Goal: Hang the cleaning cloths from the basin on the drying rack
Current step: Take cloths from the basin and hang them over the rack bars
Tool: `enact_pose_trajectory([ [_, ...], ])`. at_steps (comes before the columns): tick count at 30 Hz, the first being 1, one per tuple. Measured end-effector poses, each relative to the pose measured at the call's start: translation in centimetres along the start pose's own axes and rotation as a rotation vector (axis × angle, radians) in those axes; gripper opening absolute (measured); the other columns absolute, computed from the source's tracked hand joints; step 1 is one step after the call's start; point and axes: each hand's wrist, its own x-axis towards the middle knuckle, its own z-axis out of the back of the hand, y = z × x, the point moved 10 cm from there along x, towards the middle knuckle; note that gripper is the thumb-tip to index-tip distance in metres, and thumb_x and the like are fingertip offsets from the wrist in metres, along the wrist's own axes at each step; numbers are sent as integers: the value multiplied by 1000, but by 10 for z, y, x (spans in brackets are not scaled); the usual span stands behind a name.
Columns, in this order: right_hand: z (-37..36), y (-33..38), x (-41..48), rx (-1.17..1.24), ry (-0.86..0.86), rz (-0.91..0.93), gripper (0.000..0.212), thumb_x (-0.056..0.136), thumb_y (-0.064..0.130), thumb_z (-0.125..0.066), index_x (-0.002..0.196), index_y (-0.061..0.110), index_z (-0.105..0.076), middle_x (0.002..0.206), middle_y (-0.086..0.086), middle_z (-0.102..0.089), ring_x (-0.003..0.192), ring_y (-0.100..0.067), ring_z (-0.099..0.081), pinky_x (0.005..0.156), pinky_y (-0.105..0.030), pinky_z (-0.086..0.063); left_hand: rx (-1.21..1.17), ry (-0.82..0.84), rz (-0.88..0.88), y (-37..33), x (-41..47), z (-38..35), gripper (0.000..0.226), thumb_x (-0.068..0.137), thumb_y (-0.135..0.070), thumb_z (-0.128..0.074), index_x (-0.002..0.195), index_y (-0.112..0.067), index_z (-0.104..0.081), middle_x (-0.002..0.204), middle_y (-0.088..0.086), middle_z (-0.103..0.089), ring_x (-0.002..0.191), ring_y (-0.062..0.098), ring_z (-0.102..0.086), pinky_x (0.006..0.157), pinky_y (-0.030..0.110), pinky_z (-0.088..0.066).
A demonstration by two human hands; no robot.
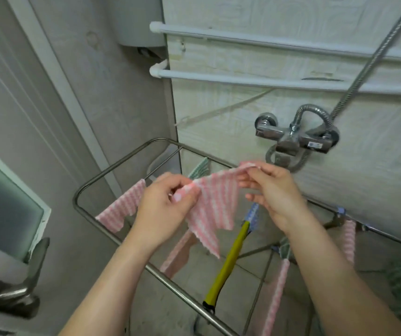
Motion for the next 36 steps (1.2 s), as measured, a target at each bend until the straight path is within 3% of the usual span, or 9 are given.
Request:
enact_pose_trajectory([
  [7,-57,13,79,-7,26,43,19,89,0,-57,84,14,-68,72,-8,-61,57,-7,-55,46,-15,-46,143,-262,55,45,47,50,9,88,-25,-64,81,-30,-64,74,-17,-66,69,-2,-58,71,24,-48],
  [10,-88,12,116,-37,78,38,15,92,3,-55,97,10,-67,79,-6,-63,67,-10,-57,52,-18,-49,137,-318,51,58,67,67,13,88,-17,-65,83,-30,-65,76,-21,-65,73,-10,-58,69,10,-44],
  [12,-106,1,143,-49,107,11,16,96,9,-51,101,12,-66,87,-4,-65,76,-11,-60,57,-21,-52,119,-325,66,76,84,74,17,88,-14,-64,84,-30,-65,78,-22,-65,73,-10,-59,72,13,-47],
  [15,-123,-23,182,-99,82,-15,20,98,13,-48,94,18,-67,91,-3,-68,82,-13,-63,63,-28,-55,132,-264,79,111,107,71,19,87,-11,-62,83,-30,-65,77,-18,-67,74,-3,-61,72,24,-52],
  [20,-136,-72,247,-327,18,-43,25,96,15,-50,81,27,-64,83,3,-67,77,-13,-65,51,-20,-50,247,-16,220,199,137,36,26,85,-10,-60,107,-23,-65,96,-1,-72,89,17,-67,79,31,-54],
  [25,-128,-118,288,-609,-22,-70,30,89,19,-59,61,30,-62,74,-2,-66,82,-31,-66,83,-52,-55,239,199,381,254,147,-3,35,90,-9,-53,123,-21,-46,100,7,-68,92,24,-64,73,26,-46],
  [28,-134,-116,302,-601,-76,-30,32,87,15,-59,58,27,-63,66,1,-64,76,-25,-64,78,-46,-54,96,90,391,271,162,5,24,92,-12,-54,112,-21,-46,88,-3,-64,84,19,-63,69,26,-46],
  [33,-168,-95,326,-515,-117,122,24,87,23,-58,65,30,-66,69,7,-66,76,-20,-64,78,-40,-54,-167,-223,467,300,175,43,24,89,-14,-55,87,-37,-49,80,-4,-64,74,30,-65,66,53,-56],
  [36,-200,-107,341,-511,-8,136,13,85,26,-60,93,31,-69,87,1,-70,82,-18,-64,84,-44,-56,-61,-279,509,318,184,60,25,89,-11,-52,90,-36,-50,79,1,-65,73,32,-66,65,50,-57],
])
